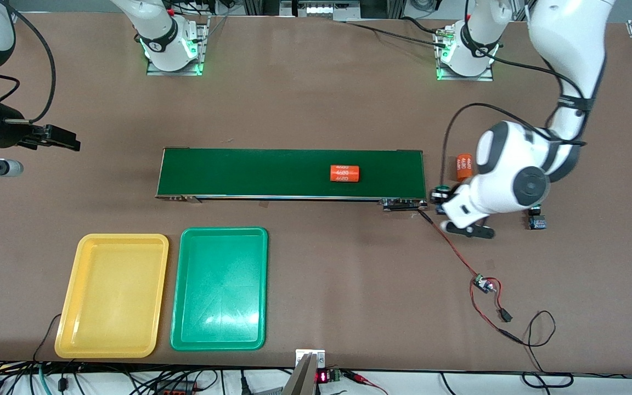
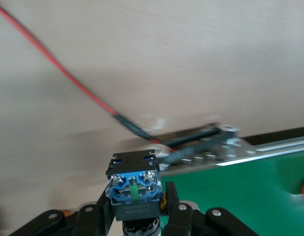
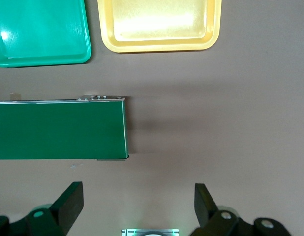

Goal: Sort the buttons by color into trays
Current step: 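Lower the push button onto the conveyor belt and release it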

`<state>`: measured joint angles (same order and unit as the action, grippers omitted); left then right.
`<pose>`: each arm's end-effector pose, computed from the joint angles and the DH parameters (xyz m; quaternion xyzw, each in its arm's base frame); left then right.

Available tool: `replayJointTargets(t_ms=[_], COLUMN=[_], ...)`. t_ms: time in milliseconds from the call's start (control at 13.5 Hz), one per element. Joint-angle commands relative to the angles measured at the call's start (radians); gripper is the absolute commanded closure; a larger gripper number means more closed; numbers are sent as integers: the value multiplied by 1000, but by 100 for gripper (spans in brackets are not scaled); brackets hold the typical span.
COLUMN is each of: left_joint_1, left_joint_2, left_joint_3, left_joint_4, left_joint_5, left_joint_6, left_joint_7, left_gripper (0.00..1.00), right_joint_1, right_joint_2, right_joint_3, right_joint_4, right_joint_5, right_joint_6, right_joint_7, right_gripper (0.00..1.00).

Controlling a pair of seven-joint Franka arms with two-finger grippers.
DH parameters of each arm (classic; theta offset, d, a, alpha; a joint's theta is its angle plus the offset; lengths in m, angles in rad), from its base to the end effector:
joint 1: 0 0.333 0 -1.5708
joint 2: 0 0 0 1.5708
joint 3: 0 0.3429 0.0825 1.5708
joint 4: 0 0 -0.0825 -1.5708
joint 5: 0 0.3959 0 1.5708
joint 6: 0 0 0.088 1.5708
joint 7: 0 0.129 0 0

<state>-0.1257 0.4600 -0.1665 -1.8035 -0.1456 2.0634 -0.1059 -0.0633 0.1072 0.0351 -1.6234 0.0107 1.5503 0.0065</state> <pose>0.6167 -0.1894 0.2754 0.9893 -0.0469 -0.1149 0.0766 0.5859 -0.0160 0.5409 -0.9958 0.0176 0.0899 0.0082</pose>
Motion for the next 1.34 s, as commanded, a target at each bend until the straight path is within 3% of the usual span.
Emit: replayJointTargets(t_ms=[0,669,891,966,1114,1263], left_joint_1=[-20,-71,-72,-72,-71,-71], left_joint_2=[-30,-34,-24,-23,-29,-59], left_joint_3=[-42,-99,-99,-99,-100,-100], left_joint_4=[-31,-138,-148,-148,-148,-145], left_joint_5=[17,18,47,69,87,86], left_joint_6=[-20,47,84,87,84,73], left_joint_7=[-66,-113,-103,-100,-95,-106], left_gripper=[100,100,93,77,0,0], right_joint_1=[-3,-7,-7,-7,-6,-4], right_joint_2=[2,2,2,2,2,2], right_joint_3=[0,0,0,0,0,0], right_joint_4=[16,16,16,16,14,11], right_joint_5=[12,12,14,14,14,14], right_joint_6=[-18,-18,-18,-18,-16,-16], right_joint_7=[-3,-3,-3,-3,-3,-2], right_gripper=[0,0,0,0,0,0])
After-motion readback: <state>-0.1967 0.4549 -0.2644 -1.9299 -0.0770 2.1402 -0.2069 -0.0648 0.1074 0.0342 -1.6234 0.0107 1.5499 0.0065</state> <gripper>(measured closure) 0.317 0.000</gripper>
